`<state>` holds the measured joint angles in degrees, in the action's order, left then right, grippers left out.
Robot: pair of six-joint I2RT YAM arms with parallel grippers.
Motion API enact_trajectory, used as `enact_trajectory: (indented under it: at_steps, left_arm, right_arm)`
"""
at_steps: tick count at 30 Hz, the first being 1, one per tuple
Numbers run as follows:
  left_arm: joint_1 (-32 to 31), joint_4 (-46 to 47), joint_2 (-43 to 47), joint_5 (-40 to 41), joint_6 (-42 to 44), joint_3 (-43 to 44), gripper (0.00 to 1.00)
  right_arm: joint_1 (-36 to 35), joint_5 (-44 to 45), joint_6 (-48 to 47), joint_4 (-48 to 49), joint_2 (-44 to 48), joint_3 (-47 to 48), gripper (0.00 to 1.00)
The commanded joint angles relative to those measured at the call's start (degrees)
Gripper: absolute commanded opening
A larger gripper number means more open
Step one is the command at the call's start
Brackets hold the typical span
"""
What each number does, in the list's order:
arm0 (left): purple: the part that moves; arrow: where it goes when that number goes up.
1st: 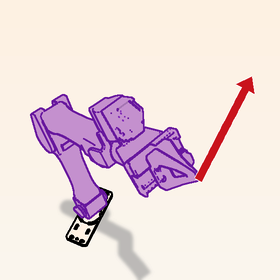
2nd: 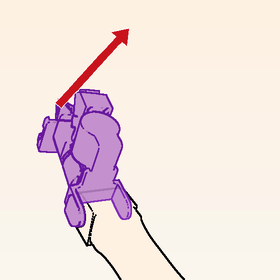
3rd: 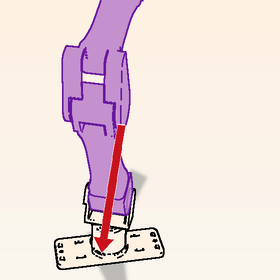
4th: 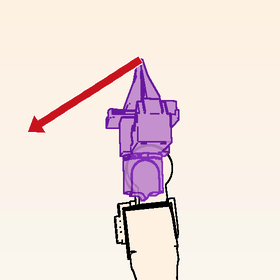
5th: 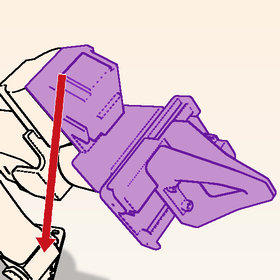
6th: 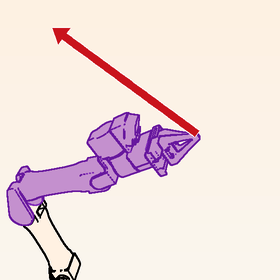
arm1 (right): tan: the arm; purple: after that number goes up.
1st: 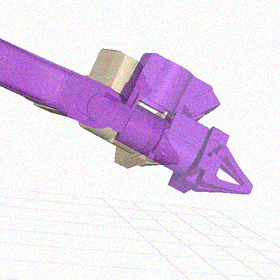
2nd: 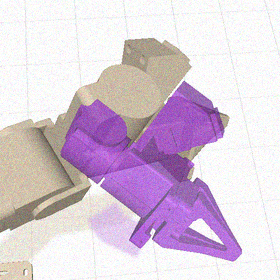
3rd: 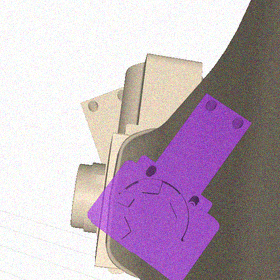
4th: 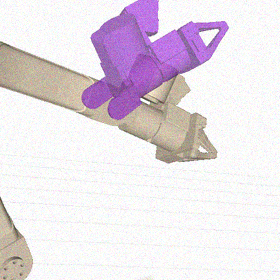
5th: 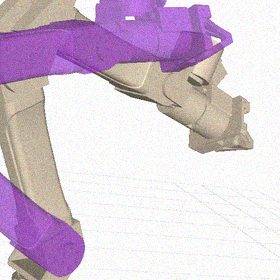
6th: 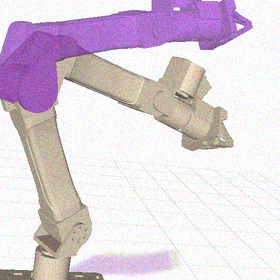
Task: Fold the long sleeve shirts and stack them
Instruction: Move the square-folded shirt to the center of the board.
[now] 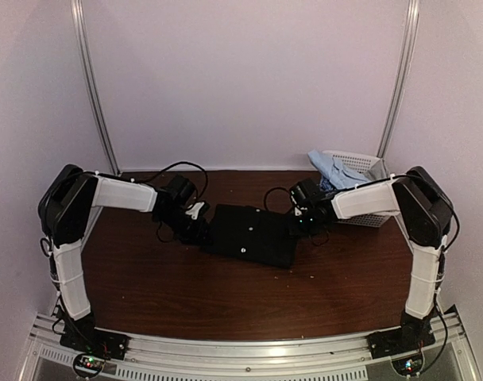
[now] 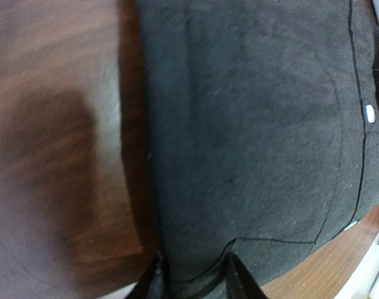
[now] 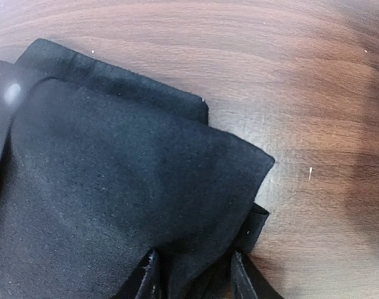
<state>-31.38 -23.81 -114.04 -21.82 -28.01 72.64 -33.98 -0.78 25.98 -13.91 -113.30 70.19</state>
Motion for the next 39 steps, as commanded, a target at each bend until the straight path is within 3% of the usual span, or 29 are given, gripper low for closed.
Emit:
enact_trajectory:
  at_steps: [1, 5, 19, 20, 22, 26, 32, 39]
  left_arm:
    - [-1.0, 1.5, 2.4, 1.1, -1.9, -3.9, 0.25]
    - [-1.1, 3.0, 5.0, 1.6, -4.4, -7.1, 0.0]
    - [0.3, 3.9, 21.8, 4.8, -11.1, -27.4, 0.0]
    - [0.3, 3.7, 22.8, 5.0, -11.4, -28.2, 0.01]
    - [0.5, 3.4, 24.5, 5.2, -11.8, -28.8, 0.2]
    - [1.3, 1.4, 28.0, 6.8, -12.9, -28.2, 0.38]
    - [6.2, 1.9, 30.7, 6.5, -13.1, -27.0, 0.43]
    - [9.7, 7.4, 24.1, 0.1, -12.3, -24.2, 0.45]
  right_arm:
    - [0.2, 0.5, 0.0, -1.0, -2.2, 0.9, 0.36]
    - [0.0, 0.1, -0.3, -0.8, -4.1, 2.4, 0.31]
    - [-4.9, -1.5, -4.1, -7.0, -14.8, 23.3, 0.28]
    - [-5.1, -1.4, -4.4, -8.1, -15.2, 24.8, 0.29]
    - [-5.4, -0.9, -5.1, -9.9, -15.1, 27.1, 0.3]
    - [-5.7, 0.5, -6.2, -12.6, -12.0, 27.8, 0.36]
    - [-8.7, 2.4, -6.4, -13.2, -4.6, 22.4, 0.4]
    - [-15.3, 3.3, -3.6, -11.6, 1.2, 11.5, 0.32]
